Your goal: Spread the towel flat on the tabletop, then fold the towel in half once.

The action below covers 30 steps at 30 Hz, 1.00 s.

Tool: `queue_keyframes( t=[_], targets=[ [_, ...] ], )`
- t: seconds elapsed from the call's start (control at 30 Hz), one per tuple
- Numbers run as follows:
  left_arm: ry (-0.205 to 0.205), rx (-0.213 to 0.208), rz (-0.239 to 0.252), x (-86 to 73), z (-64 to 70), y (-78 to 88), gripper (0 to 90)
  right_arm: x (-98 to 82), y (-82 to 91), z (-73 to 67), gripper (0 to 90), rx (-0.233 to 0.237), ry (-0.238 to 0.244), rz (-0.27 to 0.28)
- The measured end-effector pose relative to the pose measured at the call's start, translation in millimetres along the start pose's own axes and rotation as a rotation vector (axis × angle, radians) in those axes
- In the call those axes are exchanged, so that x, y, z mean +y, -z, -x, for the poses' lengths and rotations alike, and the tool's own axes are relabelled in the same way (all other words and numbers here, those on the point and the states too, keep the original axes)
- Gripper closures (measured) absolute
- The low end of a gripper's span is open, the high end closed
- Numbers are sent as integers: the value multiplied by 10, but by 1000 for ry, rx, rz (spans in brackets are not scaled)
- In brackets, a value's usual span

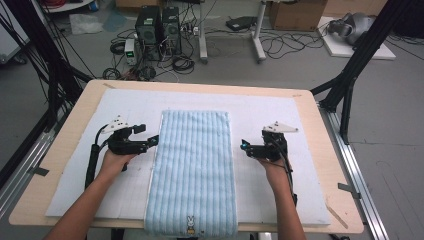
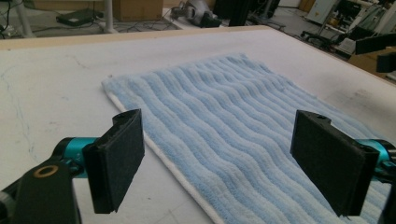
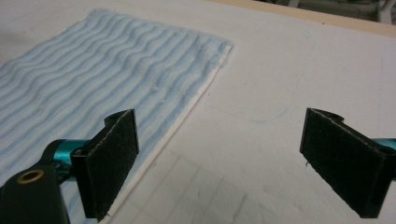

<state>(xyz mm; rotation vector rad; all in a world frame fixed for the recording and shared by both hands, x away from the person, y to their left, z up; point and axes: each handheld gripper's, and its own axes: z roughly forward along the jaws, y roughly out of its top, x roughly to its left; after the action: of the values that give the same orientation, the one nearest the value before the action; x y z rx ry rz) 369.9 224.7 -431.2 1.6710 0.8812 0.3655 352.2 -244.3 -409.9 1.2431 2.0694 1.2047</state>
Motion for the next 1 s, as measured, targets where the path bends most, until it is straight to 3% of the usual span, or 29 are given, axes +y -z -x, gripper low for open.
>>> queue_keyframes(
  t=[0.1, 0.13, 0.2, 0.53, 0.73, 1.0],
  targets=[
    [-8, 1, 3, 5, 4, 2, 179, -74, 80, 13, 107, 3, 6, 24],
    [-1, 2, -1, -1, 3, -3, 179, -76, 111, 53, 108, -3, 34, 19],
    [-5, 11, -15, -11, 4, -12, 179, -83, 131, 80, 108, -14, 7, 38],
    [-14, 33, -12, -1, 13, 15, 180, -90, 68, 21, 107, -22, 56, -2],
    [1, 41, -12, -3, -12, 9, 182, -92, 90, 66, 107, -24, 23, 17],
    [35, 39, -26, -16, -39, 10, 187, -95, 72, 69, 107, -13, 22, 12]
  ],
)
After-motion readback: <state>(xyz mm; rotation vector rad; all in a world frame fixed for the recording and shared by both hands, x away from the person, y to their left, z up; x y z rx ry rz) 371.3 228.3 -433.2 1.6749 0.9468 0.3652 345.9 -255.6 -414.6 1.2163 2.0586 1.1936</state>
